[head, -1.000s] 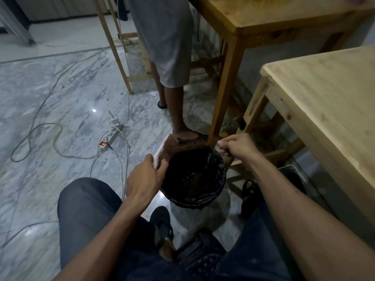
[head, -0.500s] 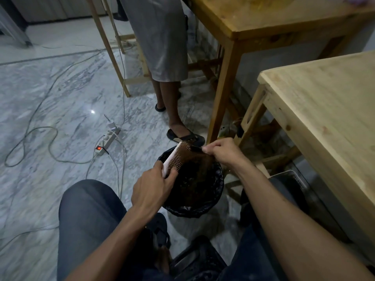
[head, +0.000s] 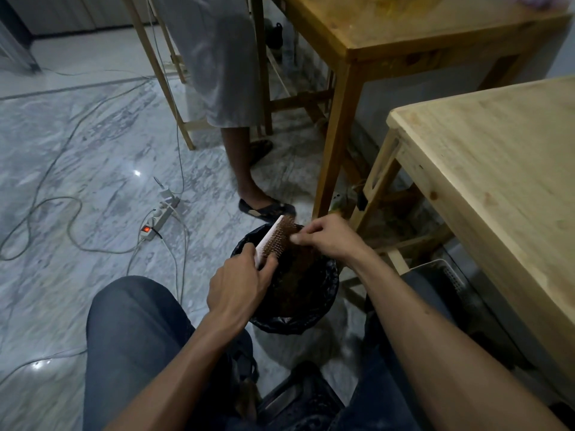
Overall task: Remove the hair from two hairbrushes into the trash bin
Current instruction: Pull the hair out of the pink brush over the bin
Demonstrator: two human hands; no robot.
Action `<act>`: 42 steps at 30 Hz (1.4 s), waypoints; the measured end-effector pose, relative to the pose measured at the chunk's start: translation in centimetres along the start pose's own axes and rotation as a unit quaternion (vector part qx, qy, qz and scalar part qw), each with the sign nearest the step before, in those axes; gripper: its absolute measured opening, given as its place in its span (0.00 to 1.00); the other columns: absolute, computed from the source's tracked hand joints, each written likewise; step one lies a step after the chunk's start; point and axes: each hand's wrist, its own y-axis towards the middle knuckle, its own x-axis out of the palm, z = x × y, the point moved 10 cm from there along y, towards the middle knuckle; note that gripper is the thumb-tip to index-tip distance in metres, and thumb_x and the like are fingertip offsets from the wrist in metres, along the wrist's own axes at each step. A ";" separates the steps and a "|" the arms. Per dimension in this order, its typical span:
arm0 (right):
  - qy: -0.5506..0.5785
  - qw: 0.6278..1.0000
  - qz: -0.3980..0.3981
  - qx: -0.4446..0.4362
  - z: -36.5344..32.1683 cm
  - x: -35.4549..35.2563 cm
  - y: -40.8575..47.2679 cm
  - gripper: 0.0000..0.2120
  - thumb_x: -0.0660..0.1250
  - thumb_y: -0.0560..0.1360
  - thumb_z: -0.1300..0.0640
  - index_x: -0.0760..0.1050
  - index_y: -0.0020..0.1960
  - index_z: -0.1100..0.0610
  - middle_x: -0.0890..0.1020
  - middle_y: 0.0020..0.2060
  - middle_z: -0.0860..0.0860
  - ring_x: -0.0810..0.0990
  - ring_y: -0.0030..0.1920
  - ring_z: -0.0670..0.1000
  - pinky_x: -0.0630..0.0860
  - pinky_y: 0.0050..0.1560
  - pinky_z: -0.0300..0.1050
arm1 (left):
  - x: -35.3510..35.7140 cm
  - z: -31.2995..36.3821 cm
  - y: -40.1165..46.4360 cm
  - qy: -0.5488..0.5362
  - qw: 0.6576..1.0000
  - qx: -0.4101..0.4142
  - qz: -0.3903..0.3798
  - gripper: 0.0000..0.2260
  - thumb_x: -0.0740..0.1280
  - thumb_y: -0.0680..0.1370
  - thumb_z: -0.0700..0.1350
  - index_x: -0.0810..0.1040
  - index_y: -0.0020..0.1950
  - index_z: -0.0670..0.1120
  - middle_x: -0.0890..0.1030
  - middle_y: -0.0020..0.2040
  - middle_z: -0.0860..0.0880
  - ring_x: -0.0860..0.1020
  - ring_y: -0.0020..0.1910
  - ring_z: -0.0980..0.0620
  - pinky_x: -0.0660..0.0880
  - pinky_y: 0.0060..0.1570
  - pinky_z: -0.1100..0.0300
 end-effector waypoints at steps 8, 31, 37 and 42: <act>0.083 0.985 0.119 0.091 3.0 -4.6 -0.3 0.07 0.75 0.76 0.56 0.87 0.48 0.60 0.85 0.44 0.50 0.82 0.50 0.49 0.75 0.57 0.47 | -1.4 -2.5 0.3 -0.012 0.999 -0.029 0.011 0.16 0.60 0.79 0.60 0.66 0.41 0.49 0.72 0.30 0.51 0.71 0.29 0.47 0.61 0.28 0.55; 0.254 0.936 0.199 0.143 1.4 -4.3 -0.8 0.05 0.76 0.71 0.64 0.83 0.46 0.64 0.85 0.35 0.55 0.81 0.28 0.50 0.67 0.19 0.33 | -2.0 2.1 0.1 0.005 0.994 0.086 -0.064 0.10 0.64 0.80 0.51 0.76 0.51 0.45 0.80 0.41 0.47 0.78 0.40 0.45 0.68 0.33 0.54; 0.248 0.932 0.214 0.153 1.9 -3.8 -1.0 0.04 0.73 0.74 0.65 0.83 0.47 0.65 0.84 0.34 0.54 0.79 0.25 0.46 0.67 0.20 0.34 | -2.3 1.8 0.0 0.025 0.993 0.086 -0.073 0.10 0.64 0.80 0.50 0.75 0.47 0.44 0.77 0.36 0.48 0.77 0.37 0.45 0.64 0.30 0.55; 0.179 0.982 0.053 0.027 -1.4 -1.1 -0.2 0.20 0.66 0.74 0.64 0.83 0.63 0.55 0.82 0.61 0.51 0.79 0.61 0.50 0.74 0.67 0.49 | -2.7 0.0 0.1 0.032 0.995 0.071 -0.060 0.09 0.64 0.79 0.50 0.75 0.47 0.44 0.78 0.38 0.47 0.78 0.38 0.44 0.65 0.31 0.55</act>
